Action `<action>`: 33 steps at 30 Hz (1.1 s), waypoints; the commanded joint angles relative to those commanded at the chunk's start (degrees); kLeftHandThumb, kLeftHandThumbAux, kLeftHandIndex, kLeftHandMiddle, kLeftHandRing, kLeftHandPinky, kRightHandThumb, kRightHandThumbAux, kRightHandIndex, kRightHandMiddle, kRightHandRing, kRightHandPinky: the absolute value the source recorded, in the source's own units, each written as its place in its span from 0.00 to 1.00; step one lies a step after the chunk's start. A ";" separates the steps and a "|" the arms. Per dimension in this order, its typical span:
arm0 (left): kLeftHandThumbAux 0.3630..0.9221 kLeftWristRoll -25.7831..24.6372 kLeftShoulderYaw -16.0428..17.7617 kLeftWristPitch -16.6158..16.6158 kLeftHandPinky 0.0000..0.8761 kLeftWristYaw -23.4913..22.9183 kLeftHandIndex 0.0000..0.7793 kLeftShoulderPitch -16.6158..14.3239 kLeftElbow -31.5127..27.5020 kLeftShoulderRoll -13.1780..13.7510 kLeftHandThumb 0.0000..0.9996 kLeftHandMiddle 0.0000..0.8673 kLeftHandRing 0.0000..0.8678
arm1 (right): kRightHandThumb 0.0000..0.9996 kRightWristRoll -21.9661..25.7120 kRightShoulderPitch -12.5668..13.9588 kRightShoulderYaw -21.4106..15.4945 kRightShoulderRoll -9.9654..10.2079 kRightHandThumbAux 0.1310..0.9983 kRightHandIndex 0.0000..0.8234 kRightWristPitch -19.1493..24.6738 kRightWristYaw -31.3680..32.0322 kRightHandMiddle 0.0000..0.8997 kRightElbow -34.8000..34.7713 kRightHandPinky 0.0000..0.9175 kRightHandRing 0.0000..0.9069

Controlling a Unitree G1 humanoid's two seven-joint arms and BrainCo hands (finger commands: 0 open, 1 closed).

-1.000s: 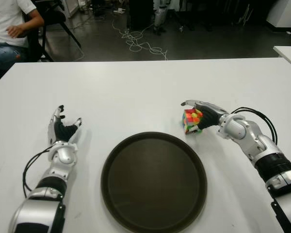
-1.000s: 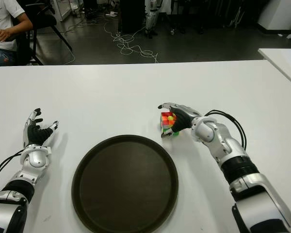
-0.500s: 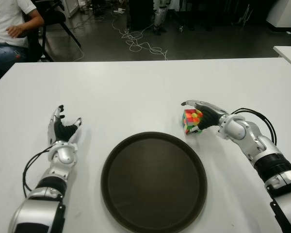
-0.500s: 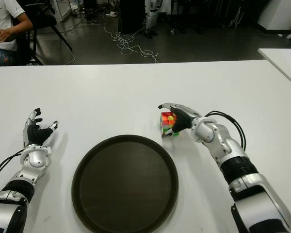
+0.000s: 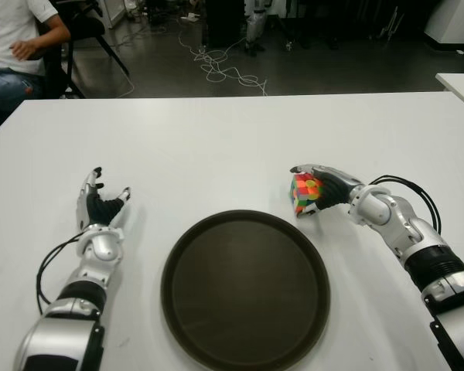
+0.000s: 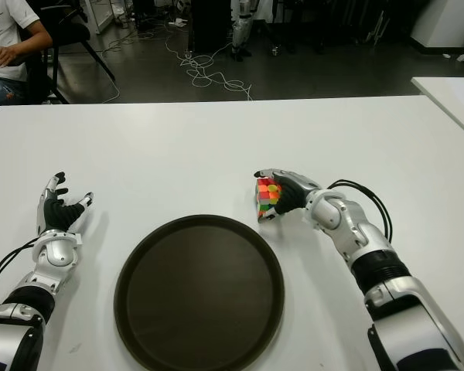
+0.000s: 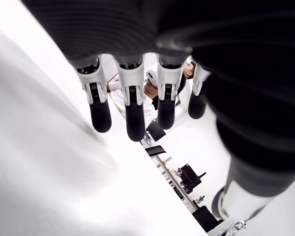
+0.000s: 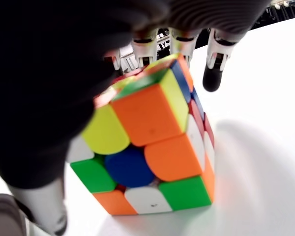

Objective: Pick up the Rubik's Cube and put it in the plate

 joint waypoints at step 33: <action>0.68 0.67 -0.38 0.22 0.21 0.62 0.13 0.33 -0.86 0.13 0.16 0.19 0.20 | 0.00 -1.15 -1.19 1.25 -0.97 0.61 0.08 1.87 1.32 0.12 2.76 0.14 0.16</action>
